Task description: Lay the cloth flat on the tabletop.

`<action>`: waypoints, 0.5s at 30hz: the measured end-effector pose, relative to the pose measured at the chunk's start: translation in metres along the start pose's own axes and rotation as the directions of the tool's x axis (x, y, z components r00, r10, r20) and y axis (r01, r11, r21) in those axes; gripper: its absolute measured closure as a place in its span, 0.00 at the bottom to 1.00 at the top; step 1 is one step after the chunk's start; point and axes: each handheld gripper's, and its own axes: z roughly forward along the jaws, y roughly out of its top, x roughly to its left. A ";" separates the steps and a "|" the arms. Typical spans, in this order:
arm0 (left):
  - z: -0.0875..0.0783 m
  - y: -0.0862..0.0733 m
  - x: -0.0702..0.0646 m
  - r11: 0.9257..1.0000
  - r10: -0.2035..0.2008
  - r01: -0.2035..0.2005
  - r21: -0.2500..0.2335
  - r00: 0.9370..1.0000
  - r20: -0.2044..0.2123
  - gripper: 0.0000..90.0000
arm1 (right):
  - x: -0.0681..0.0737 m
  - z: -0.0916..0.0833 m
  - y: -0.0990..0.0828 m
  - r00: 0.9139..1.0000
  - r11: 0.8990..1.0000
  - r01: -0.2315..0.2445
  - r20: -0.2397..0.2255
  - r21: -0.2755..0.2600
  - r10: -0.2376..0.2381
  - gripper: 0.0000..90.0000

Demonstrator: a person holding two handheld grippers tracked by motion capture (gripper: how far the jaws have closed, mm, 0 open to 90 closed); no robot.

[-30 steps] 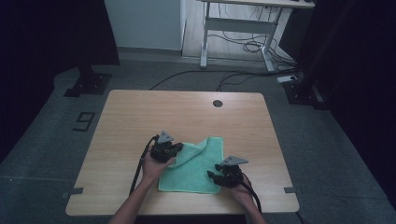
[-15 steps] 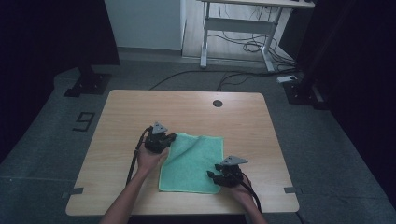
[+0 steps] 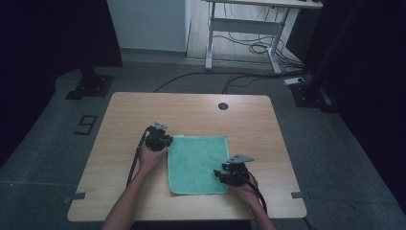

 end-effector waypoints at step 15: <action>-0.042 -0.005 -0.028 0.997 0.031 -0.024 -0.073 0.995 0.093 0.51 | 0.005 -0.009 -0.002 1.000 0.999 -0.011 0.002 -0.039 0.011 0.52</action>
